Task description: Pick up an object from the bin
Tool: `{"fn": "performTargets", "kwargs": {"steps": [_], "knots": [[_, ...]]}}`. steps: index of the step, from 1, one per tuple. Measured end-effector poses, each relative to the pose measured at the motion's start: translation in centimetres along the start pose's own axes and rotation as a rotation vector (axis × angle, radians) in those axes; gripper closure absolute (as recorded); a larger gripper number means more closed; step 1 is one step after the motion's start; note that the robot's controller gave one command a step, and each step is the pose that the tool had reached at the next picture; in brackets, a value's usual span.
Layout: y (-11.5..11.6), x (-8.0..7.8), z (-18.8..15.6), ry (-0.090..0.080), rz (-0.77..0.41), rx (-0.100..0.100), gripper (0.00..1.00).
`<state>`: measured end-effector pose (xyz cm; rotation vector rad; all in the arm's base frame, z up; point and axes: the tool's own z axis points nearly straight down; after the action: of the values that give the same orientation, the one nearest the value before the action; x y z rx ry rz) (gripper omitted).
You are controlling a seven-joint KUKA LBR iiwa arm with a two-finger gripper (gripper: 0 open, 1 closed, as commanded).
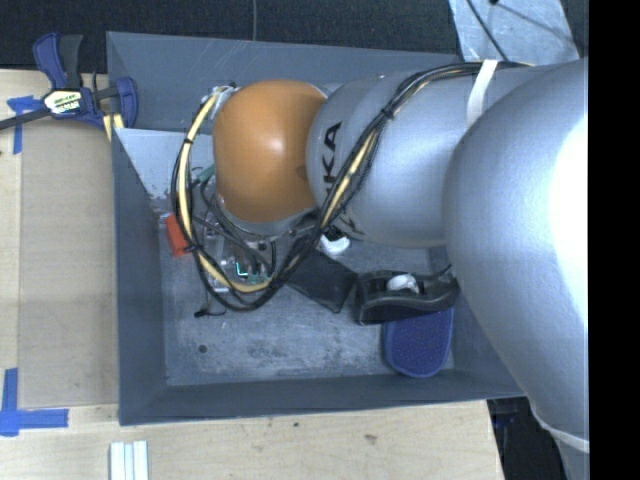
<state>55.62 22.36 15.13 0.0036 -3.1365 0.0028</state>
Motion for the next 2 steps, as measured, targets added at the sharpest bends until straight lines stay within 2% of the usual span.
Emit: {"fn": "performTargets", "kwargs": {"steps": [1,2], "knots": [[-5.8,3.4,4.0,-0.003,-0.313,0.001,0.00],[-14.9,3.9,6.7,-0.003,-0.390,0.003,0.00]]}}
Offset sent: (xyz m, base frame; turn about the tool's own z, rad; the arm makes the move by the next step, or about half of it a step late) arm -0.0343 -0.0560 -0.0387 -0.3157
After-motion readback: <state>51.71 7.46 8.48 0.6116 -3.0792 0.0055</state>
